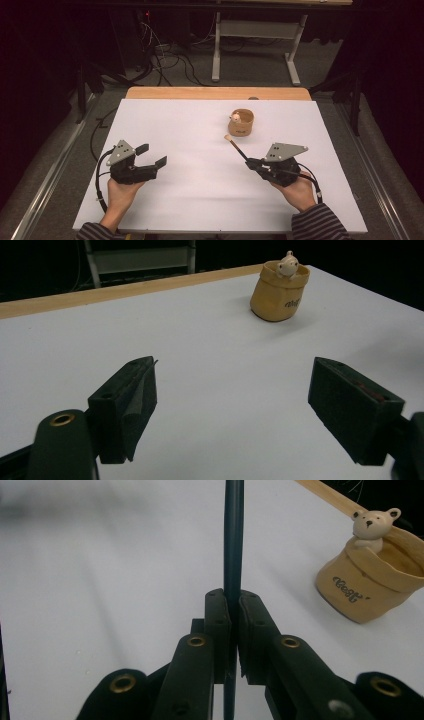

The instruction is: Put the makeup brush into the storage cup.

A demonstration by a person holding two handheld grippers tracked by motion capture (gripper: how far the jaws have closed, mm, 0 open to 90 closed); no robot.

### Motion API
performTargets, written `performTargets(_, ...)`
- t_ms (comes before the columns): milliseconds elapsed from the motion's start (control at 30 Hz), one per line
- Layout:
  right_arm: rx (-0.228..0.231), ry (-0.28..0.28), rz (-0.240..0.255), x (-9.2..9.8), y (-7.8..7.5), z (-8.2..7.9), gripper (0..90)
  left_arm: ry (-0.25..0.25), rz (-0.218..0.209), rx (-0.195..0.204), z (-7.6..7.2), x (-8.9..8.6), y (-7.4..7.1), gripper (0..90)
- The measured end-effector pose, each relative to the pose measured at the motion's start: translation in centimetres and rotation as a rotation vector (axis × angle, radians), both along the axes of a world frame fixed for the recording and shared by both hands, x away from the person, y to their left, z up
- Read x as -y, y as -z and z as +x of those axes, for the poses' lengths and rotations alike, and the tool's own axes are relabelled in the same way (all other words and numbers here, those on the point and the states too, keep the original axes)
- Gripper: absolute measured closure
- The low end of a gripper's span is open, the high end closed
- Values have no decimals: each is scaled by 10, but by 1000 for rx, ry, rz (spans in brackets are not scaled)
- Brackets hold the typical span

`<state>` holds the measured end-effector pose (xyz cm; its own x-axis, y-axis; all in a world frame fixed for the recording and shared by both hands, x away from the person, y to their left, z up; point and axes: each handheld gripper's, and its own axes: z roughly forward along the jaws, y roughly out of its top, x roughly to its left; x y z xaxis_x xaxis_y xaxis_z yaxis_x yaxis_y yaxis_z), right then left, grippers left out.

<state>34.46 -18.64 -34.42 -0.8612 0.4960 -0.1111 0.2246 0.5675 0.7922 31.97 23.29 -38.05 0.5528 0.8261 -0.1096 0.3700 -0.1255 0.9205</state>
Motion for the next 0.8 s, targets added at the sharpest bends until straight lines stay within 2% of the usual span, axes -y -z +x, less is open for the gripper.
performTargets(233, -29, 21, 54, 9, -1, 6, 866, -10, 15, 10, 1, 1, 6, 212)
performTargets(433, -50, 44, 91, 17, -1, 10, 867, -18, -15, -15, 4, -2, 11, 247)
performTargets(533, -56, 48, 106, 20, -2, 12, 866, -22, 0, -8, 4, -2, 13, 248)
performTargets(800, -59, 79, 151, 29, -4, 19, 867, -25, -10, -2, 4, -4, 15, 250)
